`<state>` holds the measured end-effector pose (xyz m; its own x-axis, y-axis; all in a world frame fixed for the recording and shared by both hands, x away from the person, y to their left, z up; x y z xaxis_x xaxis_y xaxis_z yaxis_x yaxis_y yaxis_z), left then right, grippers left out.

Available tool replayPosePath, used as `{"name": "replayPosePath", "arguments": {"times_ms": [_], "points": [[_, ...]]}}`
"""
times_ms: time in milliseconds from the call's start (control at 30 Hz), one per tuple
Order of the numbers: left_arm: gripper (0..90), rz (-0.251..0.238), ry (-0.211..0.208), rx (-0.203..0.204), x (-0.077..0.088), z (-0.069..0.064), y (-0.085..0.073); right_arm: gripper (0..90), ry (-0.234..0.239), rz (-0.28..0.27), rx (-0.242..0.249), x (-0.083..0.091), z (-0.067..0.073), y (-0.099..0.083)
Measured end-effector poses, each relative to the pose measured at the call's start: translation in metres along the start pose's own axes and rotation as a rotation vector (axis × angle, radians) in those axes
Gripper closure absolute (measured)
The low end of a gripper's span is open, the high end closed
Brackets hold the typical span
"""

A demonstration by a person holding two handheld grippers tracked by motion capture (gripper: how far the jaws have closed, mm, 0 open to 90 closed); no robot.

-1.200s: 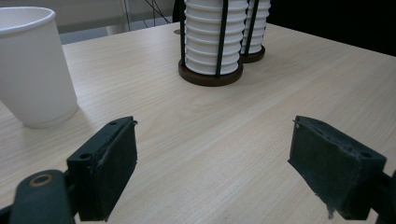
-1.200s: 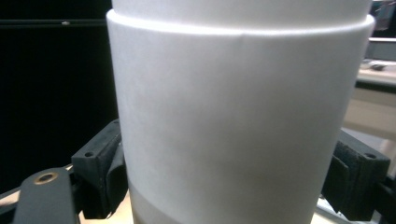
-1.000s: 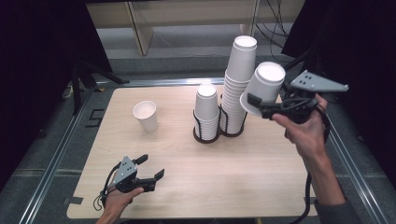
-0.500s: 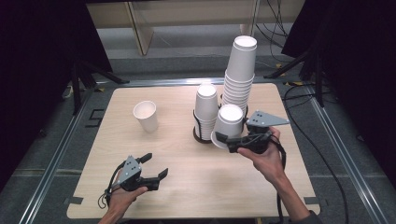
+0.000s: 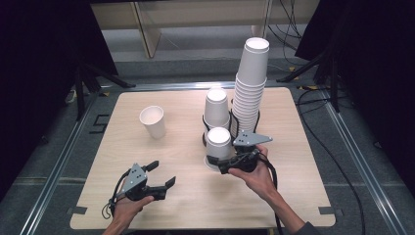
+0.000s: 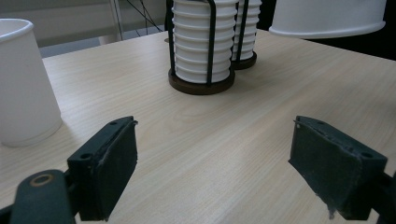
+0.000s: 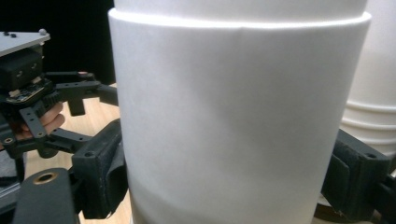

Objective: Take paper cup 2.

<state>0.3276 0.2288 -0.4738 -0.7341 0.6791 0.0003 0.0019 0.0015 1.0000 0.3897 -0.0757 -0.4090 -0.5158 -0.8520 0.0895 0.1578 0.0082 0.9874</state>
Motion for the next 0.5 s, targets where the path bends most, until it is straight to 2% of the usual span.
{"name": "replayPosePath", "arguments": {"times_ms": [33,67,100,133,267,300,333,400,433,467,500], "points": [[14.4,0.005,0.001,-0.002,0.0,0.0,0.0,15.9,0.004,0.007,-0.007,-0.001,0.001,-0.001],[14.4,0.009,0.0,-0.004,0.0,0.0,0.0,15.9,0.012,-0.01,0.004,-0.003,0.0,-0.003],[14.4,0.023,0.005,-0.002,0.001,-0.001,0.0,15.9,0.025,-0.008,-0.024,-0.005,0.002,-0.005],[14.5,0.026,0.003,-0.002,0.001,-0.001,0.0,15.9,0.018,-0.001,-0.012,-0.005,0.001,-0.005],[14.5,0.024,-0.003,-0.002,0.001,-0.002,0.0,15.8,0.034,0.004,-0.017,-0.01,0.004,-0.01],[14.5,0.024,-0.008,-0.006,0.001,-0.002,0.0,15.9,0.057,-0.005,-0.033,-0.013,0.005,-0.012],[14.4,0.006,-0.018,-0.001,-0.001,-0.002,-0.001,15.8,0.059,-0.003,-0.024,-0.014,0.006,-0.012],[14.5,0.022,-0.019,0.0,0.0,-0.003,0.0,15.8,0.06,0.0,-0.015,-0.017,0.008,-0.013],[14.5,0.024,-0.025,0.002,0.001,-0.003,0.0,15.8,0.071,0.008,-0.03,-0.018,0.01,-0.014],[14.5,0.027,-0.028,0.006,0.001,-0.004,-0.001,15.8,0.06,0.019,-0.018,-0.018,0.011,-0.014],[14.5,0.027,-0.03,0.01,0.001,-0.005,-0.001,15.8,0.084,0.013,-0.02,-0.021,0.012,-0.015]]}}
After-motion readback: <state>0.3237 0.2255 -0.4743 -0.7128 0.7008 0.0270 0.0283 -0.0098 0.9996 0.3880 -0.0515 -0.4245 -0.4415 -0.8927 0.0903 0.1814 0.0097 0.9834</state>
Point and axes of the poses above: each handheld gripper's, and its own axes: x roughly backward along the jaws, y roughly out of its top, z roughly to its left, the point moved 2 cm from there along -x, roughly forward along the jaws, and after that the axes turned 15 degrees about -z, right-handed, at the moved point
